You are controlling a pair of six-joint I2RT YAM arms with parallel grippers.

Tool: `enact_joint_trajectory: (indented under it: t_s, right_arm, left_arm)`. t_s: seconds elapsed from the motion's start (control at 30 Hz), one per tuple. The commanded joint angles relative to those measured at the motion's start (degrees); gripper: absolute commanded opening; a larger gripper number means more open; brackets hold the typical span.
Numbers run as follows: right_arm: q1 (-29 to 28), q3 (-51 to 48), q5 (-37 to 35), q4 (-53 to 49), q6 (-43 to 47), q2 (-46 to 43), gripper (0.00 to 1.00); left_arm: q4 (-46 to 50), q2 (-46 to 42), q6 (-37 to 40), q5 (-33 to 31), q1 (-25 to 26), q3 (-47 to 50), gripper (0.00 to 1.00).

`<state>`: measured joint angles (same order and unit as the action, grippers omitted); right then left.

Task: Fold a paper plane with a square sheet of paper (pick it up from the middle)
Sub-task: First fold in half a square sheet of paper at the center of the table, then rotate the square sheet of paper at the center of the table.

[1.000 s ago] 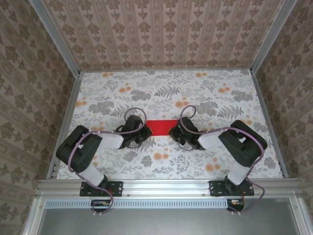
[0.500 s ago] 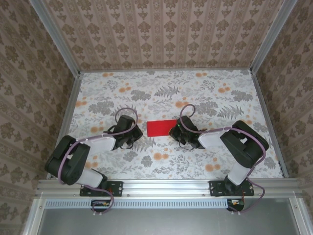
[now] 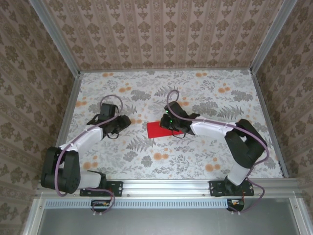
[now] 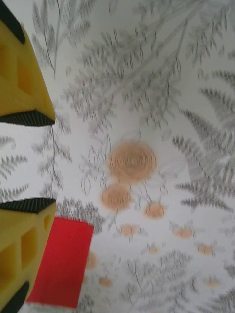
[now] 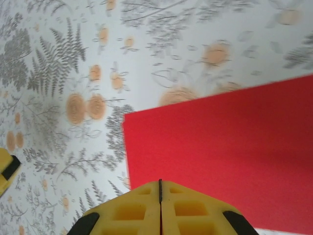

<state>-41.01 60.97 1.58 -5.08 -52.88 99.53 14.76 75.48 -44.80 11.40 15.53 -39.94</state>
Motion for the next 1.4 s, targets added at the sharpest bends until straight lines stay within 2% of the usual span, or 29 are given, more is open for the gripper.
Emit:
enact_joint_trajectory:
  t_s: [0.0,0.17,0.37,0.63,0.83,0.93,1.03,1.07,1.2,1.27,1.37]
  right_arm:
    - [-1.99,6.1,-1.76,-7.74,2.26,6.24,0.09]
    - [-3.72,15.52,-1.25,-11.97,2.9,14.63,0.1]
    - [-4.55,20.59,1.01,-14.58,4.2,20.02,0.08]
    - [-5.63,18.08,7.81,-21.68,12.96,20.34,0.08]
    - [-5.77,10.28,12.79,-30.37,25.34,14.23,0.09]
    - [-5.65,6.25,10.31,-33.51,29.58,8.25,0.14]
    - [-4.89,4.7,6.43,-33.34,28.56,2.4,0.25]
    - [-4.54,4.38,4.17,-32.52,26.82,0.77,0.31]
    - [-3.25,3.63,-5.4,-29.7,18.34,-2.03,0.41]
    - [-2.54,4.21,-10.44,-29.35,13.75,-1.42,0.45]
    - [-1.36,6.6,-13.59,-30.45,8.04,1.07,0.45]
  left_arm:
    - [6.09,-0.48,3.5,2.81,-2.11,-0.82,0.52]
    - [7.32,-0.29,5.03,4.51,-4.17,-0.49,0.57]
    - [7.84,-0.1,6.5,4.72,-5.11,-0.39,0.59]
    - [7.69,0.55,7.23,4.86,-5.51,-0.26,0.61]
    - [7.91,0.67,8.53,5.16,-5.53,-0.61,0.63]
    - [7.89,0.54,9.01,5.53,-5.43,-0.62,0.63]
    - [7.42,0.61,9.29,5.84,-5.01,-0.66,0.65]
    - [7.32,0.69,9.3,5.99,-4.73,-0.73,0.65]
    - [7.16,1.14,9.69,6.75,-3.02,-1.34,0.67]
    - [7.08,1.55,9.81,6.88,-1.82,-1.59,0.69]
    - [6.92,2.4,9.77,6.88,-0.43,-2.3,0.72]
